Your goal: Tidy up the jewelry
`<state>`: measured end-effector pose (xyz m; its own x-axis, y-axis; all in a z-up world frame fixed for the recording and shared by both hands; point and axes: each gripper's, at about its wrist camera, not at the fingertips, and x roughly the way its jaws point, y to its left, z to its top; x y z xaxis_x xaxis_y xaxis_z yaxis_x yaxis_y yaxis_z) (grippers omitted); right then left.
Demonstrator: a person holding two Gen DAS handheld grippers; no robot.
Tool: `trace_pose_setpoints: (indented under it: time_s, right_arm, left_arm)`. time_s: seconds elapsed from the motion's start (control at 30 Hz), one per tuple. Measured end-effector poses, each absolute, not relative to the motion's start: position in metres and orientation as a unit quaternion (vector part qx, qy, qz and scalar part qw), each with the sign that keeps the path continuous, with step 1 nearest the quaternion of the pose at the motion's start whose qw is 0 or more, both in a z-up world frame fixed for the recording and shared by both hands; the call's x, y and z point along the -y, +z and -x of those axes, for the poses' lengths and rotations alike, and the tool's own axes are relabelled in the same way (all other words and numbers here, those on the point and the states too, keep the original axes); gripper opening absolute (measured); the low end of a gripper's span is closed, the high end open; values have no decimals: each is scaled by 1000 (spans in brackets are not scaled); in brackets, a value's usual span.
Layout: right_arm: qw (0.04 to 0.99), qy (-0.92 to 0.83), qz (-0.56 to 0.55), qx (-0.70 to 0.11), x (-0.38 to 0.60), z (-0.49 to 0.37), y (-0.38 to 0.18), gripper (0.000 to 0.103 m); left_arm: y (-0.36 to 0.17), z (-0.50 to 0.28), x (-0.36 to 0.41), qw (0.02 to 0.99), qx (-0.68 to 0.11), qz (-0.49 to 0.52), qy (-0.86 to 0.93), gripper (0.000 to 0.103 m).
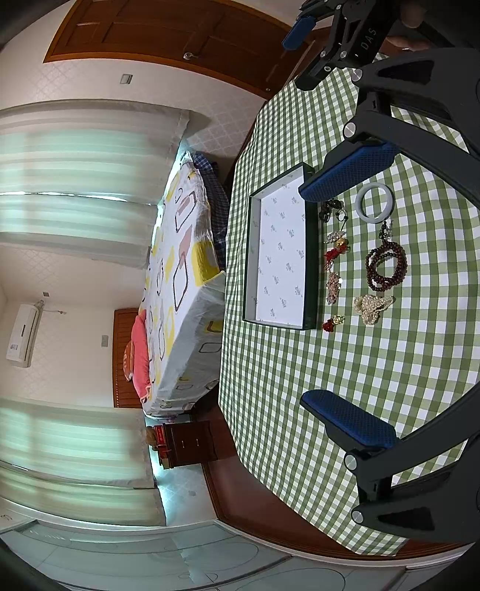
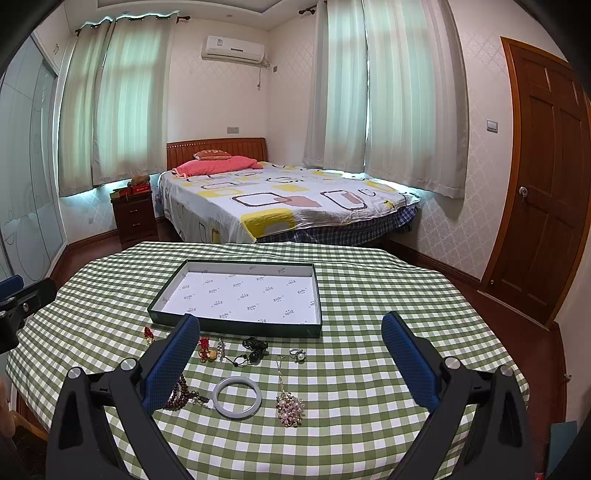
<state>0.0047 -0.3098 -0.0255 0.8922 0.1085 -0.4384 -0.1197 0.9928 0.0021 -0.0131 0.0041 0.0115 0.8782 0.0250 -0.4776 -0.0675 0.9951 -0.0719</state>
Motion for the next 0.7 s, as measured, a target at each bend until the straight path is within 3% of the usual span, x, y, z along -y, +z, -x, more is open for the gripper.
trace_pose_setpoints:
  time_s: [0.7]
  right_arm:
    - [973, 57, 13, -224, 311, -6, -27, 96]
  left_arm:
    - [10, 15, -2, 967, -248, 41, 30, 99]
